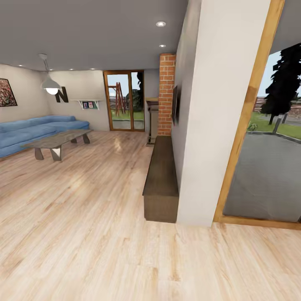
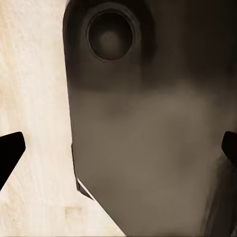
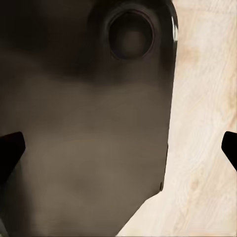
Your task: Pick up the poster from the kitchen countertop and hang it on one of the wall nails in the kitchen.
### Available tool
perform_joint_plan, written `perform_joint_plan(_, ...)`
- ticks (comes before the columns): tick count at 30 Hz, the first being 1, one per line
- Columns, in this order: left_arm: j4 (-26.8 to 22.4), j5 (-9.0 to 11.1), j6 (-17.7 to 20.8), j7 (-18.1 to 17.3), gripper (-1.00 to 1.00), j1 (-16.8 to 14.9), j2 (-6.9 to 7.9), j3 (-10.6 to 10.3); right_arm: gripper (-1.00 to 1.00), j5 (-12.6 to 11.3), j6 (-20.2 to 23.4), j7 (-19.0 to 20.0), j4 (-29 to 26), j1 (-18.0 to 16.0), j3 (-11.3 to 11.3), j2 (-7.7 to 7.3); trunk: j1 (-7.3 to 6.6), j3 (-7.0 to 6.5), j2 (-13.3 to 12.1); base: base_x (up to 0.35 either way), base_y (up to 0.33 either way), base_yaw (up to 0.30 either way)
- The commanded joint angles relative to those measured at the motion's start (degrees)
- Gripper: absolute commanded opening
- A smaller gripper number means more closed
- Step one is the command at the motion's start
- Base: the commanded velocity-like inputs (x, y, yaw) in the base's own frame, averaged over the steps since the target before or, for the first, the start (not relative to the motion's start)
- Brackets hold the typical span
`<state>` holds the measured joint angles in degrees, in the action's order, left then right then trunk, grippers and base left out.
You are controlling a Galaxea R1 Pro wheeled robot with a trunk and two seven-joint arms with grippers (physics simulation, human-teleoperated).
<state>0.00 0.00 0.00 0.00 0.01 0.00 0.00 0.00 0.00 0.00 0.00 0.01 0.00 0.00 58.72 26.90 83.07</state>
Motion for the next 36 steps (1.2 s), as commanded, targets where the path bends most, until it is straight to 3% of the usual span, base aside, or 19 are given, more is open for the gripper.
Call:
perform_joint_plan(1,-0.3,-0.3,-0.3,0.0,1.0,0.3,-0.33,0.3,1.0,-0.3,-0.3,-0.3,-0.3,-0.3,0.1,-0.33,0.0,0.03,0.0,0.0,0.0,0.001)
perform_joint_plan(6,-1.9,-0.4,-1.9,-0.1,1.0,0.7,-1.72,-0.1,1.0,-0.3,-1.9,-1.9,-2.0,-2.0,0.2,-1.36,0.0,0.03,0.0,0.0,0.0,0.0)
perform_joint_plan(23,-7.4,-0.4,-2.8,-0.1,1.0,0.7,-1.72,-0.1,1.0,-0.3,-7.4,-2.5,-7.5,-7.5,0.2,-1.36,0.0,0.03,0.0,0.0,0.0,0.0)
perform_joint_plan(25,-8.0,-0.4,-2.2,-0.1,1.0,0.3,-2.26,-0.2,1.0,-0.3,-6.7,-1.9,-8.2,-7.5,0.0,-1.37,0.0,0.03,0.0,0.0,0.0,0.0)
perform_joint_plan(28,-9.0,-0.4,-2.9,0.0,1.0,-0.1,-1.28,-0.1,1.0,-0.4,-5.9,-0.9,-9.1,-8.5,-0.1,-2.23,0.0,0.03,0.0,0.0,0.0,0.0)
perform_joint_plan(36,-11.6,-0.4,-4.8,0.1,1.0,-0.3,1.3,0.0,1.0,-0.4,-8.5,-0.4,-11.7,-9.9,-0.4,-3.14,0.0,0.03,0.0,0.0,0.0,0.0)
